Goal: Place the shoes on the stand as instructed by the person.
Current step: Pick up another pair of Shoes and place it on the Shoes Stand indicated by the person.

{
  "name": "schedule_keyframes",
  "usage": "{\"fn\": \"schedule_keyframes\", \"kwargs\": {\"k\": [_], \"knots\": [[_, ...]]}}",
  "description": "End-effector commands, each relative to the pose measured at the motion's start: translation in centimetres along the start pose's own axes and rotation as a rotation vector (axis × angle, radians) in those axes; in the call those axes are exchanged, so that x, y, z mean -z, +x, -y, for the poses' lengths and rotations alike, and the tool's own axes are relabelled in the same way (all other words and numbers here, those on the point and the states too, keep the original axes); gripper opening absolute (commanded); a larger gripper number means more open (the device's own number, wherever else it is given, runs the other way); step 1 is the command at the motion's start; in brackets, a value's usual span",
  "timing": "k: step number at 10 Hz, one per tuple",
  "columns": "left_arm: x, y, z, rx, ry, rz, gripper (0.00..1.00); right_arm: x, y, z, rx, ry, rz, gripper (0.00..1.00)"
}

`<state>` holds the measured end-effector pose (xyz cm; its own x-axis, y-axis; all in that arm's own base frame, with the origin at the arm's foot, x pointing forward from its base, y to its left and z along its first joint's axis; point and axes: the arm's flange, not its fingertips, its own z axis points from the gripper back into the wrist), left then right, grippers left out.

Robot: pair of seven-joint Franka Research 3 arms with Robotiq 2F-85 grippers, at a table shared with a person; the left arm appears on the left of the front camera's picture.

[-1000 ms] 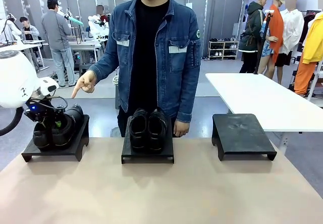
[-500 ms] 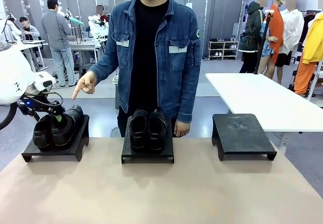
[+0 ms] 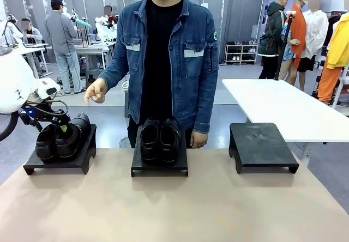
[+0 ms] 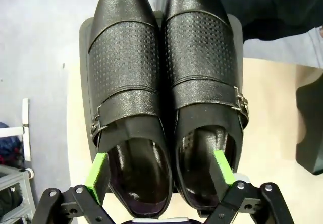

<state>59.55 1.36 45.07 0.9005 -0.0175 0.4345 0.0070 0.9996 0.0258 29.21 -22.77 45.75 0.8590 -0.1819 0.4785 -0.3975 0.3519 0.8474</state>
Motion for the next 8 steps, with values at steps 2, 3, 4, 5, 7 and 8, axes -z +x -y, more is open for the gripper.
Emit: {"fn": "schedule_keyframes", "kwargs": {"k": [2,3,4,5,7,8], "knots": [[0.06,0.4,-0.08,0.003,0.004,0.005,1.0,-0.16,0.1,-0.11,-0.006,0.01,0.009,1.0],[0.06,0.4,-0.08,0.003,0.004,0.005,1.0,-0.16,0.1,-0.11,-0.006,0.01,0.009,1.0],[0.06,0.4,-0.08,0.003,0.004,0.005,1.0,-0.16,0.1,-0.11,-0.006,0.01,0.009,1.0],[0.06,0.4,-0.08,0.003,0.004,0.005,1.0,-0.16,0.1,-0.11,-0.006,0.01,0.009,1.0],[0.06,0.4,-0.08,0.003,0.004,0.005,1.0,-0.16,0.1,-0.11,-0.006,0.01,0.009,1.0],[0.06,0.4,-0.08,0.003,0.004,0.005,1.0,-0.16,0.1,-0.11,-0.006,0.01,0.009,1.0]]}}
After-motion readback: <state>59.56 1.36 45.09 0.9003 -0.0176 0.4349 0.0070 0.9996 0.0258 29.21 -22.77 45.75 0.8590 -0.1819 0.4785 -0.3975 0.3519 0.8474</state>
